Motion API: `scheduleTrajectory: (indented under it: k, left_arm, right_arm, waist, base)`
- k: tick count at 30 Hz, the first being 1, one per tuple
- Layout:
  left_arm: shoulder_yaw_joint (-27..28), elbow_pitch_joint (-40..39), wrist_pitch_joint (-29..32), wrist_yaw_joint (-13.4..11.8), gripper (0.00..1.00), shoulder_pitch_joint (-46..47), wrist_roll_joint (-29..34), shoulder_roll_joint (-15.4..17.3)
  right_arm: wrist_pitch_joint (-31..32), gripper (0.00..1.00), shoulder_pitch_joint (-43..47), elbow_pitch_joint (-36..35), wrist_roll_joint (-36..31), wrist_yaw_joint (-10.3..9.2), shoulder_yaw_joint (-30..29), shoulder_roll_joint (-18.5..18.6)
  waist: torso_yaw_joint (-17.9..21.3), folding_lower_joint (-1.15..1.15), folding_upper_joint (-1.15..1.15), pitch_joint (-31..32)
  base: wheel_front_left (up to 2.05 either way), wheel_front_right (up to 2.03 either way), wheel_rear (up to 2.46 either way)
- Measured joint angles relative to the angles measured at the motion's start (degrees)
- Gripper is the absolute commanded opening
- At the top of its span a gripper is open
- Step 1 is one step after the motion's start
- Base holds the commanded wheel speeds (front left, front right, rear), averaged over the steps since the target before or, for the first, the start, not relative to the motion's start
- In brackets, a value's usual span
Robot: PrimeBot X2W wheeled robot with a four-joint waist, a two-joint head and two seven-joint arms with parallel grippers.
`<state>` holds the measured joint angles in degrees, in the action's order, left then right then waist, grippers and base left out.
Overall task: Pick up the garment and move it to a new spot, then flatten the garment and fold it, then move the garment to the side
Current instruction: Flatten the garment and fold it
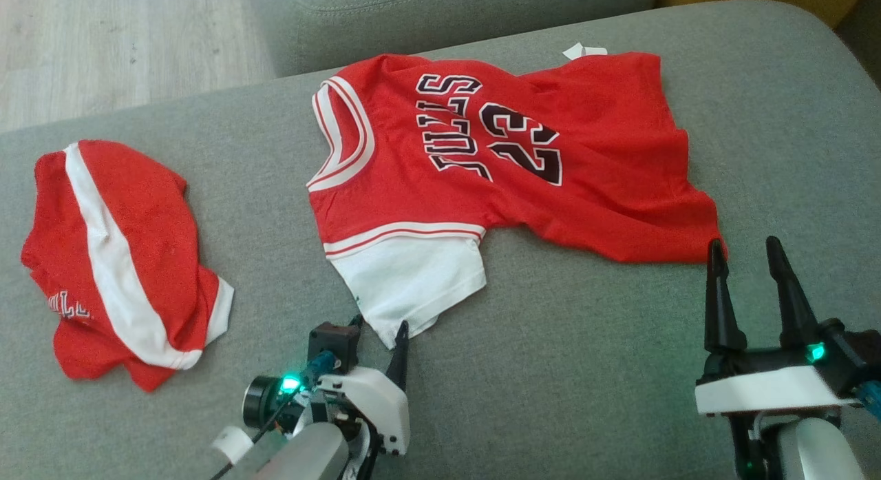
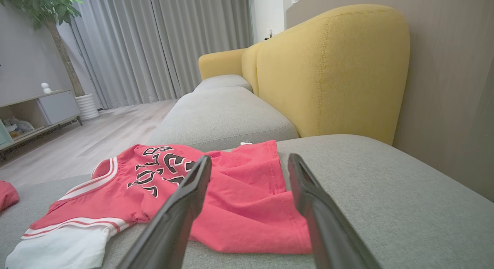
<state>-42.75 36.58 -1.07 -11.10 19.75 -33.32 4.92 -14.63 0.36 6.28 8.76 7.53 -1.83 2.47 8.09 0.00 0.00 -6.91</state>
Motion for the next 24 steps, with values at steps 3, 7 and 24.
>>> scheduleTrajectory:
  k: [3, 7, 24]
  left_arm:
    - [0.04, 0.07, -0.02, 1.03, 0.00, 0.01, -0.64, -0.05]
    - [0.58, -1.01, -3.36, 2.44, 0.00, -0.12, -2.21, -0.27]
    - [8.56, -16.35, -13.22, 3.61, 0.00, 0.46, 3.91, 0.41]
  right_arm:
    - [0.00, 1.00, 0.00, 0.00, 0.00, 0.00, -0.07, 0.00]
    - [0.00, 1.00, 0.01, 0.35, -0.01, 0.00, -0.48, 0.00]
    - [1.09, 1.00, -7.67, 20.82, -2.10, 0.00, -12.90, -0.05]
  waist:
    - [0.00, 0.00, 0.00, 0.23]
    - [-0.33, 0.00, 0.00, 0.79]
    - [-3.87, 0.00, 0.00, 0.01]
  base:
    - [0.00, 0.00, 0.00]
    - [0.00, 0.00, 0.00]
    - [0.00, 0.00, 0.00]
